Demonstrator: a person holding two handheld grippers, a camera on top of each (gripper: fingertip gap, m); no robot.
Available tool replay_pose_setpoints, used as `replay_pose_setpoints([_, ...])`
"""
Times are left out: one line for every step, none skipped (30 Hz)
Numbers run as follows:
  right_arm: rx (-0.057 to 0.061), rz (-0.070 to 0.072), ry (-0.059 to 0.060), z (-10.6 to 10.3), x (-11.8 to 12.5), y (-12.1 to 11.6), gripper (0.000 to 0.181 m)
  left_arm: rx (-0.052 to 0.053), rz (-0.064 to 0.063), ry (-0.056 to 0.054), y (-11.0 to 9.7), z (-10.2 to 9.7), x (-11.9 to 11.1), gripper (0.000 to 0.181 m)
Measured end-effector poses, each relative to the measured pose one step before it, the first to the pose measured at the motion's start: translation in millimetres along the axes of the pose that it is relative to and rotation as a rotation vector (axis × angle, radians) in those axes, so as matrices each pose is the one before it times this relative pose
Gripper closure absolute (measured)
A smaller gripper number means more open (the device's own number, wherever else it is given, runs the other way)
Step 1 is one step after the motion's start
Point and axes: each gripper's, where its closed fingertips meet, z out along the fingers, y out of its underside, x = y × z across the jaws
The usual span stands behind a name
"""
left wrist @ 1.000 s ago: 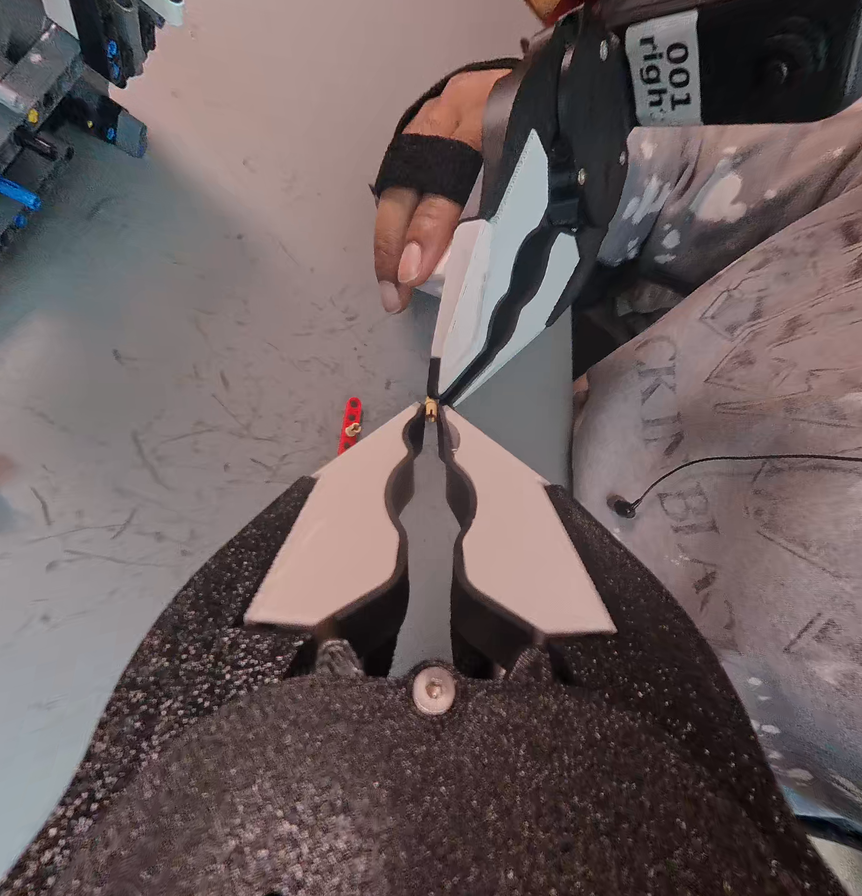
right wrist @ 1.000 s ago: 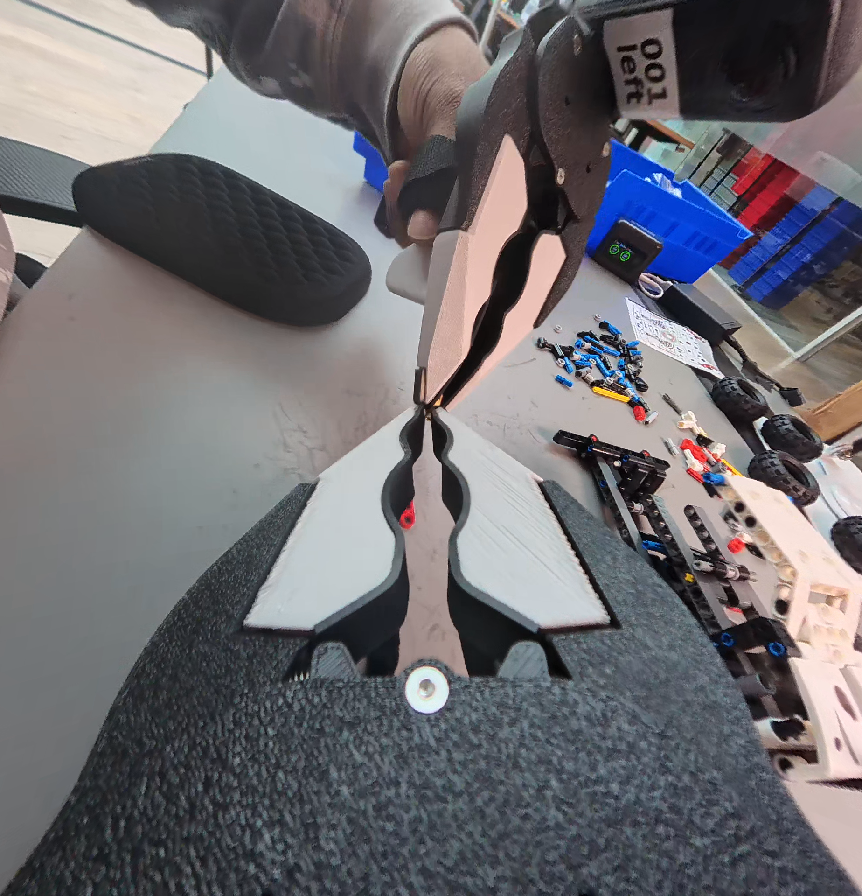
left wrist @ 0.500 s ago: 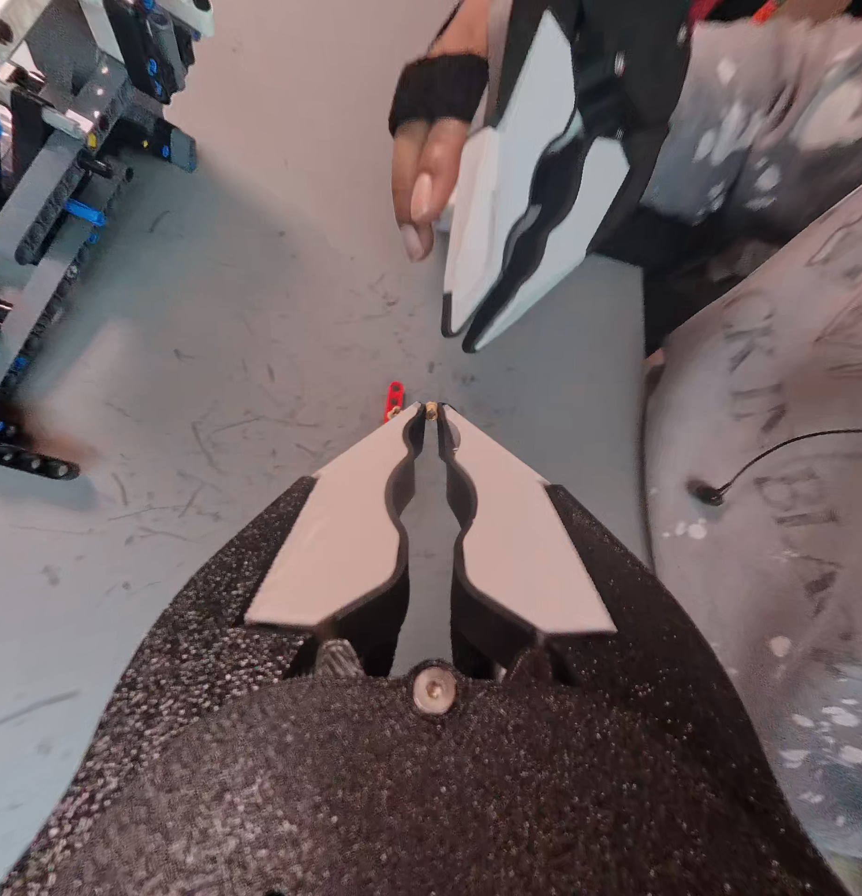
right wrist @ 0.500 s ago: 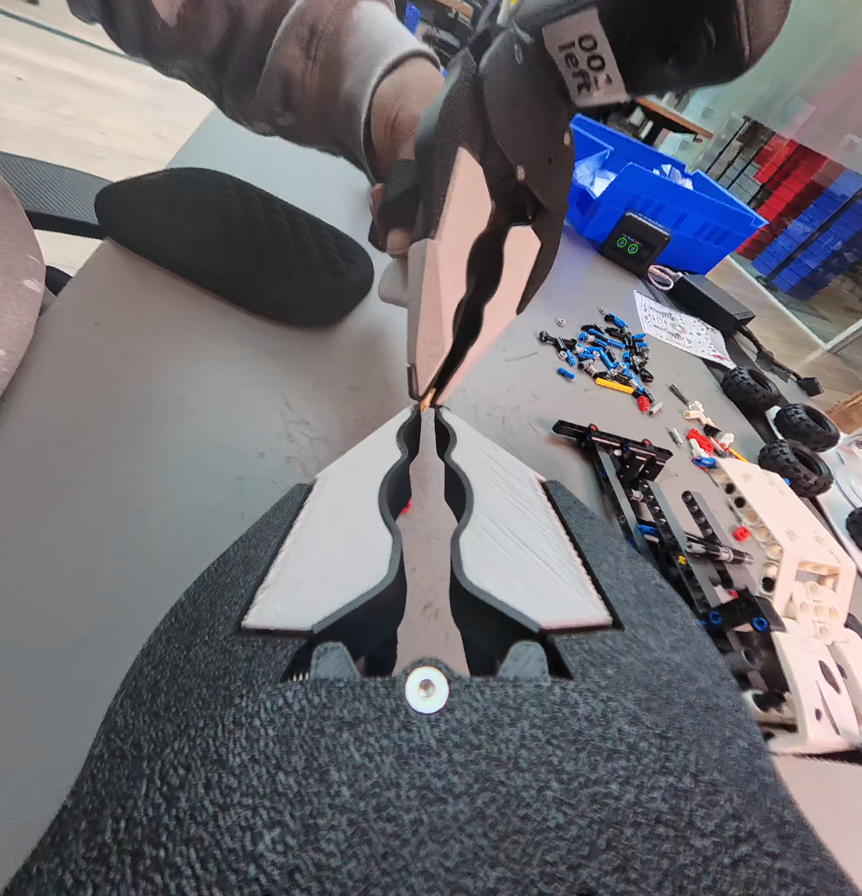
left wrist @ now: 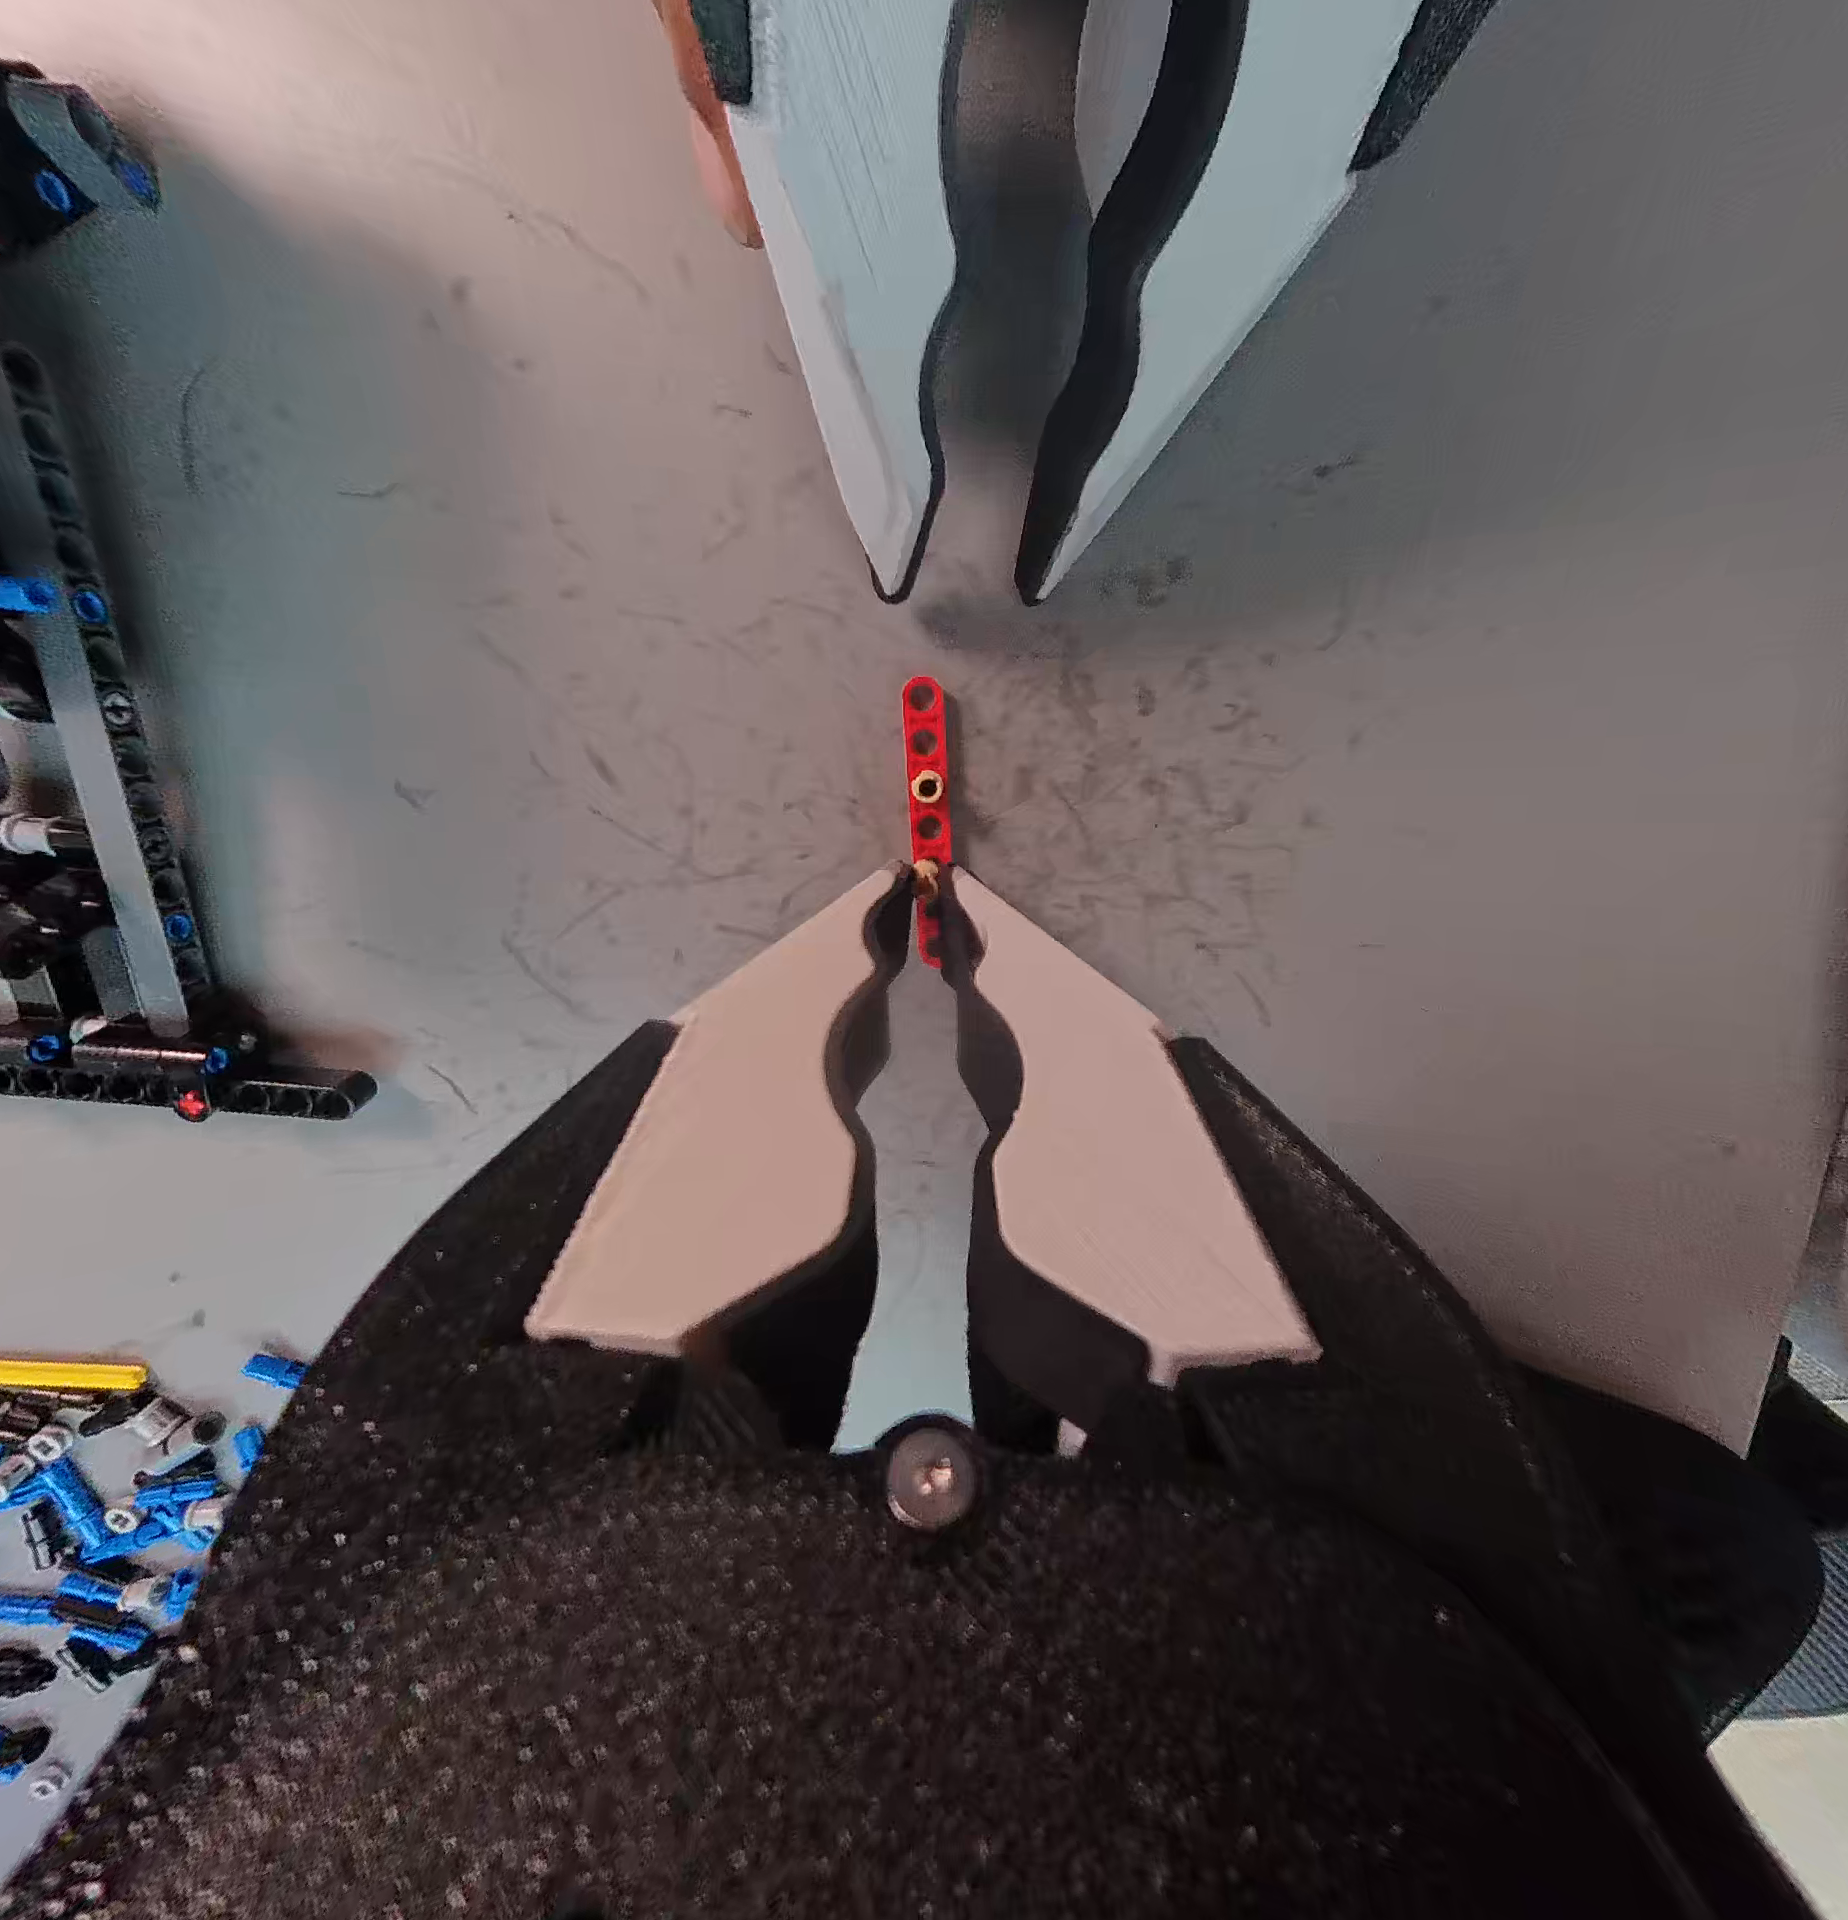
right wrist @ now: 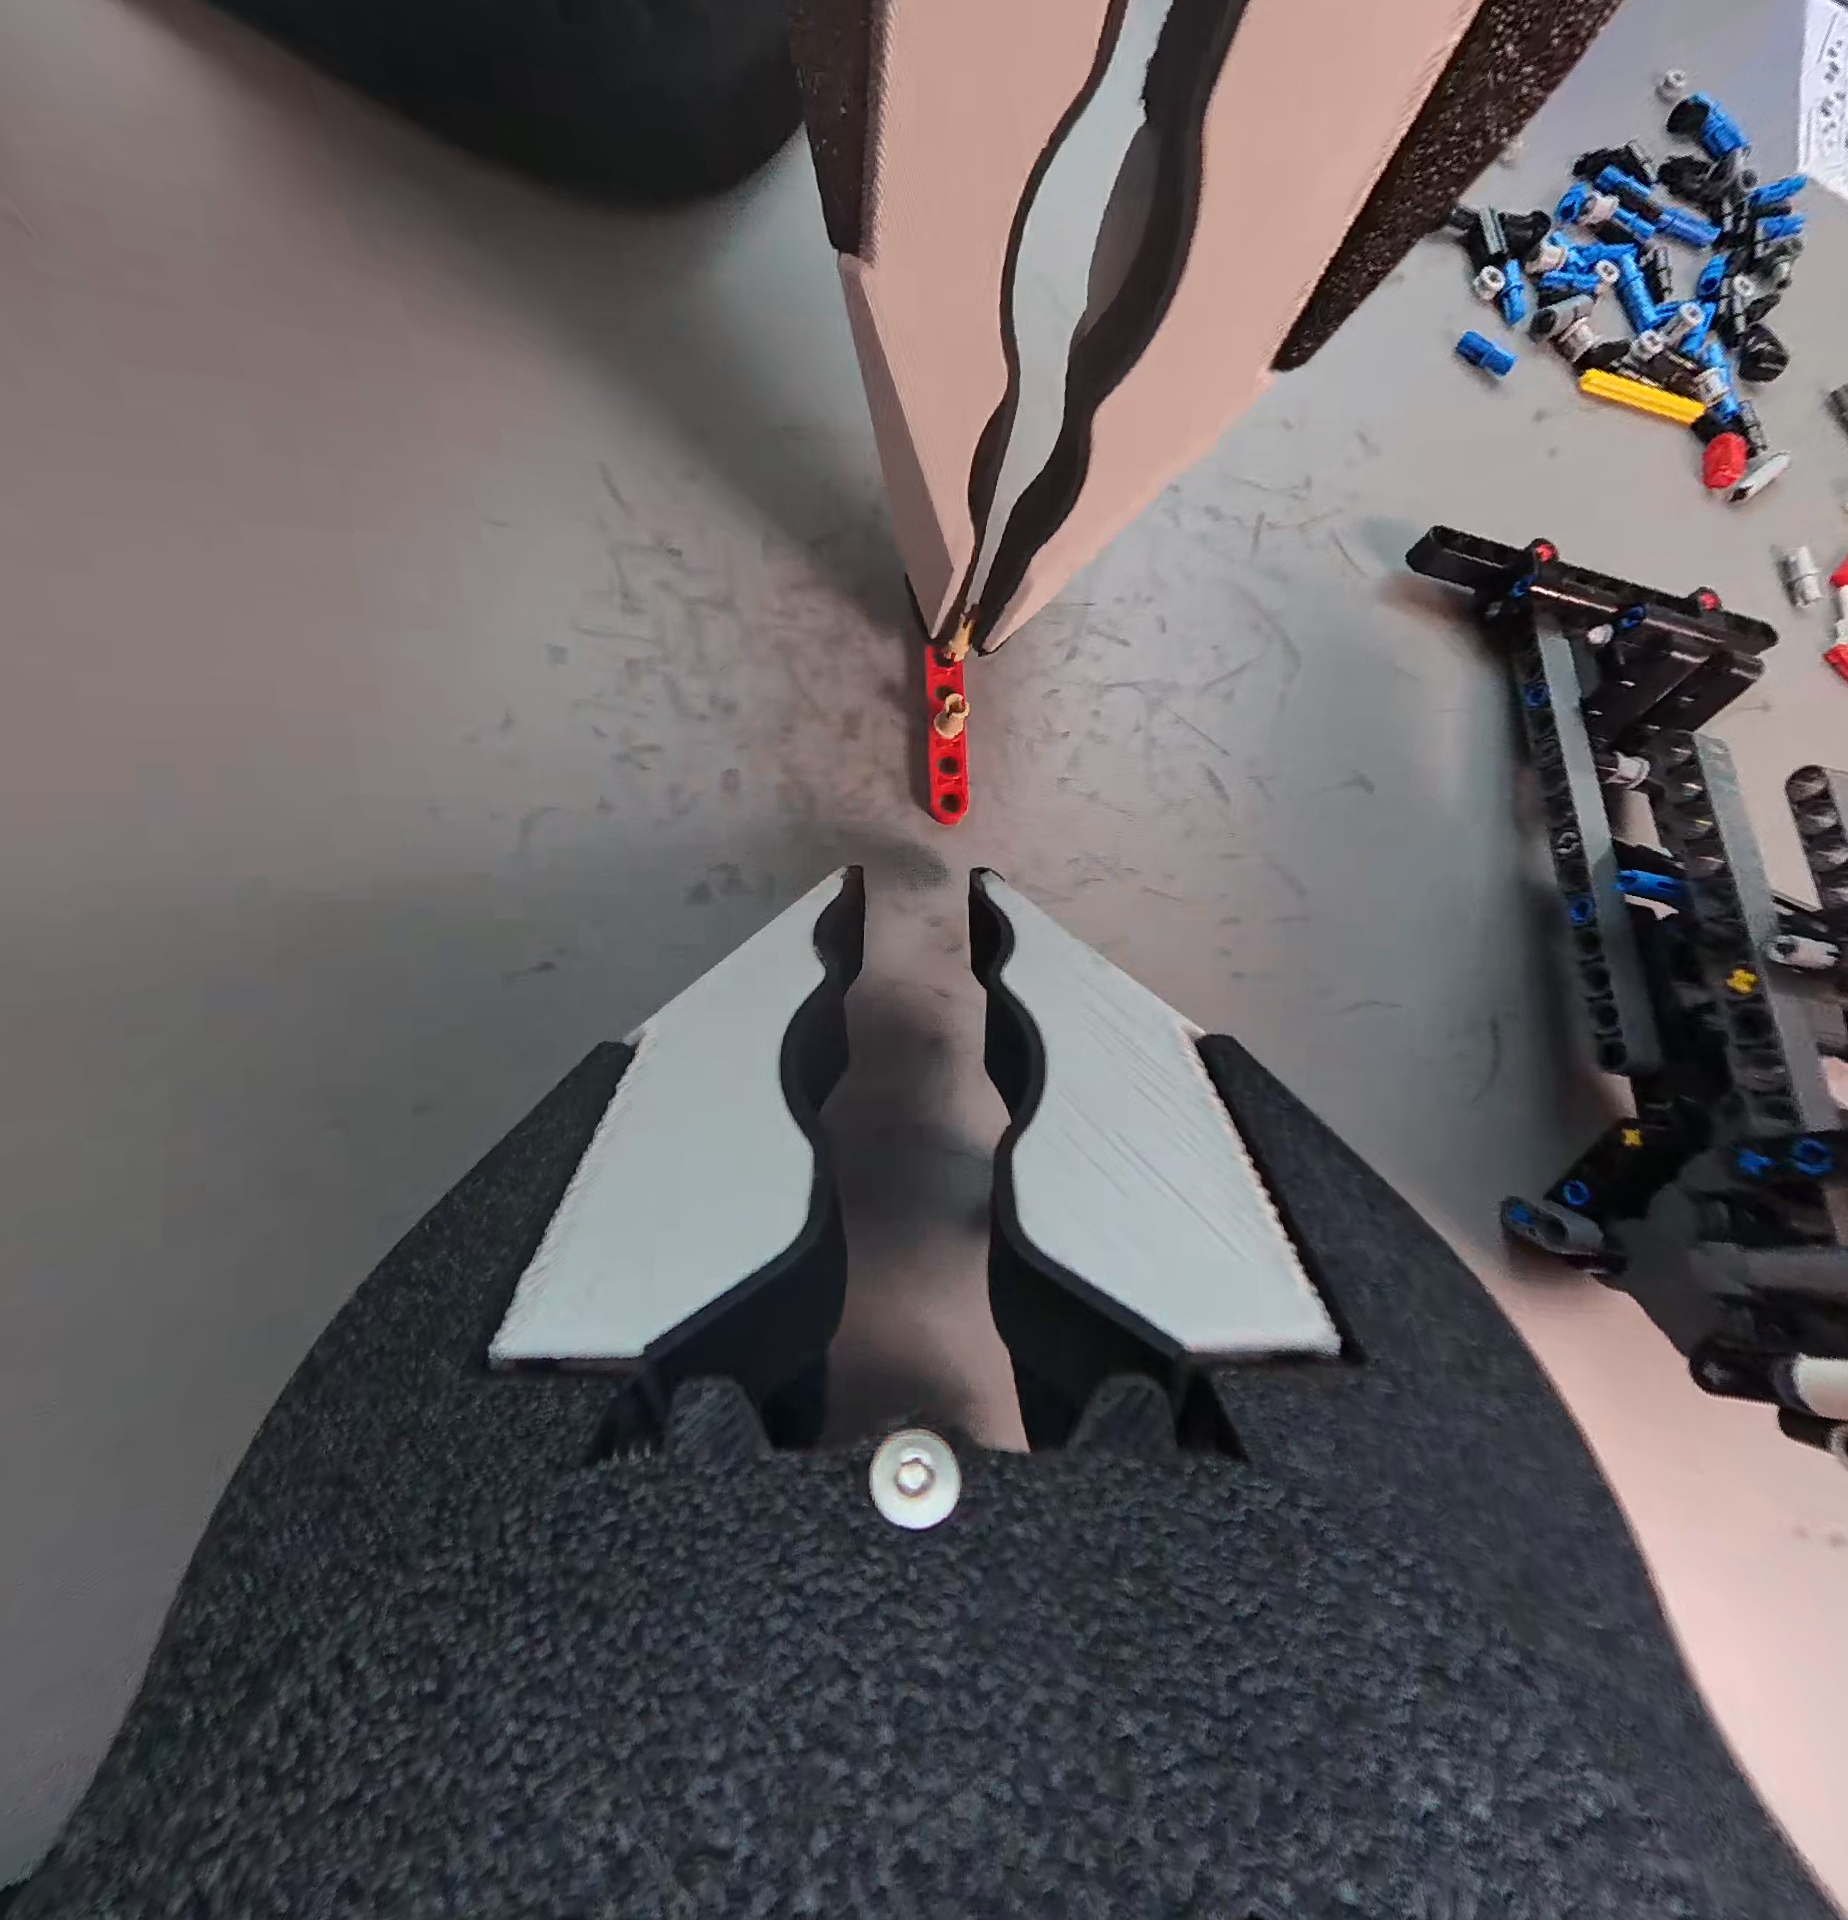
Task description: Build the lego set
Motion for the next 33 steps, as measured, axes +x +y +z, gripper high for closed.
replay_pose_setpoints([0.0032, 0.0072, -0.0053, -0.19, -0.35, -0.51, 0.162, -0.0104, 0.0064, 0.0011, -0.32, 0.16, -0.1, 0.177])
replay_pose_setpoints([0.0013, 0.0039, -0.0011, -0.11, 0.26, 0.2, 0.162, -0.0104, 0.0062, 0.0008, -0.23, 0.21, -0.21, 0.177])
replay_pose_setpoints([0.0031, 0.0017, -0.0015, -0.28, 0.06, 0.01, 0.162, -0.0097, 0.0061, 0.0017, -0.09, 0.07, -0.03, 0.177])
replay_pose_setpoints([0.0024, 0.0038, -0.0008, -0.27, 0.27, 0.12, 0.162, -0.0095, 0.0055, 0.0016, -0.08, 0.05, 0.06, 0.177])
replay_pose_setpoints([0.0007, 0.0041, 0.0005, -0.12, 0.46, 0.11, 0.162, -0.007, 0.0056, 0.0018, -0.38, 0.2, 0.15, 0.177])
replay_pose_setpoints([0.0012, 0.0008, -0.0004, -0.02, 0.12, -0.01, 0.162, -0.006, 0.0049, 0.0026, -0.41, 0.13, 0.34, 0.177])
replay_pose_setpoints([0.0014, -0.0011, 0.0016, 0.2, 0.21, -0.17, 0.162, -0.0077, 0.0068, 0.0036, -0.23, 0.13, 0.76, 0.177])
replay_pose_setpoints([-0.0007, -0.0001, 0.0007, 0.09, 0.07, 0.23, 0.162, -0.0085, 0.009, 0.0005, -0.08, 0.06, 0.59, 0.177])
replay_pose_setpoints([0.001, 0.0008, -0.0003, -0.07, 0.08, -0.1, 0.162, -0.0086, 0.009, -0.003, -0.03, 0.13, 0.31, 0.177])
replay_pose_setpoints([0.0013, 0.0022, -0.0003, -0.05, 0.11, 0.03, 0.162, -0.0068, 0.0072, -0.0015, -0.12, -0.01, 0.26, 0.177])
replay_pose_setpoints([0.0017, 0.0015, -0.0008, -0.09, 0.11, -0.1, 0.162, -0.0035, 0.0042, 0.0024, -0.37, 0.16, 0.63, 0.177])
replay_pose_setpoints([0.0018, 0.0006, -0.0002, -0.04, 0.11, -0.05, 0.162, -0.0027, 0.0049, 0.002, -0.23, 0.06, 0.58, 0.177])
replay_pose_setpoints([0.0011, 0.0001, 0.0, -0.02, 0.01, -0.05, 0.162, -0.0046, 0.008, -0.0028, 0.13, 0.0, 0.22, 0.177])
replay_pose_setpoints([0.0009, 0.0004, 0.0, 0.03, 0.06, -0.07, 0.162, -0.0059, 0.0081, -0.006, 0.35, -0.11, -0.16, 0.177])
replay_pose_setpoints([0.0009, 0.0001, -0.0002, -0.03, -0.02, -0.03, 0.162, -0.0039, 0.0064, -0.0052, 0.28, -0.03, 0.06, 0.177])
replay_pose_setpoints([0.0014, -0.0003, -0.0003, -0.07, -0.07, -0.04, 0.162, -0.0011, 0.0046, -0.0019, 0.04, -0.07, 0.4, 0.177])
replay_pose_setpoints([0.0001, 0.0002, -0.0004, -0.06, 0.09, 0.09, 0.162, 0.0006, 0.0025, -0.001, -0.18, -0.26, 0.39, 0.177])
replay_pose_setpoints([0.0008, 0.0008, -0.0007, -0.01, 0.0, -0.01, 0.162, 0.0016, 0.0028, -0.0039, -0.3, -0.5, -0.09, 0.177])
replay_pose_setpoints([0.0004, 0.0004, -0.0003, 0.06, 0.06, -0.06, 0.162, 0.0019, 0.0024, -0.0033, -0.33, -0.79, -0.03, 0.177])
replay_pose_setpoints([0.0004, 0.0001, 0.0, -0.01, 0.07, -0.01, 0.162, 0.0005, 0.0005, 0.0003, -0.06, -0.59, 0.25, 0.177])
replay_pose_setpoints([-0.0003, -0.0004, 0.0001, 0.02, -0.03, -0.01, 0.162, -0.0013, -0.0004, 0.0015, 0.32, -0.12, 0.28, 0.177])
replay_pose_setpoints([0.0002, -0.0006, 0.001, 0.02, 0.18, -0.03, 0.162, 0.0009, -0.0012, 0.0031, 0.2, 0.3, 0.38, 0.177])
replay_pose_setpoints([-0.0004, -0.0008, 0.0017, 0.14, 0.26, 0.04, 0.162, 0.005, -0.0036, 0.0043, -0.48, 0.2, 0.48, 0.177])
replay_pose_setpoints([-0.0003, -0.0004, 0.0002, 0.05, 0.04, 0.12, 0.162, 0.0014, -0.0018, 0.0007, -0.15, 0.2, -0.13, 0.177])
replay_pose_setpoints([-0.0001, -0.0009, 0.0003, -0.07, -0.17, 0.0, 0.162, -0.0028, 0.0028, -0.0035, 0.43, 0.41, -0.63, 0.177])
replay_pose_setpoints([-0.0005, -0.0004, 0.0002, -0.04, 0.05, 0.07, 0.162, -0.0008, 0.0014, 0.0003, 0.0, 0.28, -0.17, 0.177])
replay_pose_setpoints([0.0, -0.0004, 0.0, -0.03, -0.1, -0.01, 0.162, -0.0001, -0.0015, 0.0042, -0.2, 0.35, 0.41, 0.177])
replay_pose_setpoints([0.0003, 0.0, -0.0001, 0.02, -0.02, -0.04, 0.162, -0.0034, 0.0008, 0.0022, 0.27, 0.73, 0.15, 0.177])
replay_pose_setpoints([0.0002, 0.0001, -0.0002, -0.09, -0.02, 0.07, 0.162, -0.0007, 0.0019, 0.0006, 0.03, 0.68, -0.03, 0.177])
replay_pose_setpoints([0.0002, -0.0003, -0.0002, 0.01, -0.01, -0.02, 0.162, 0.001, -0.0009, 0.0035, -0.51, 0.36, 0.22, 0.177])
replay_pose_setpoints([0.0001, -0.0007, 0.0, -0.03, -0.08, -0.02, 0.162, -0.0017, 0.0015, 0.002, -0.23, 0.09, 0.11, 0.177])
replay_pose_setpoints([0.0002, -0.0006, 0.0, -0.05, -0.02, 0.02, 0.162, -0.0037, 0.0036, -0.0006, -0.09, 0.07, -0.07, 0.177])
replay_pose_setpoints([0.0003, -0.0004, -0.0005, 0.02, -0.04, -0.04, 0.162, -0.0046, 0.0025, -0.0009, -0.09, 0.03, -0.08, 0.177])
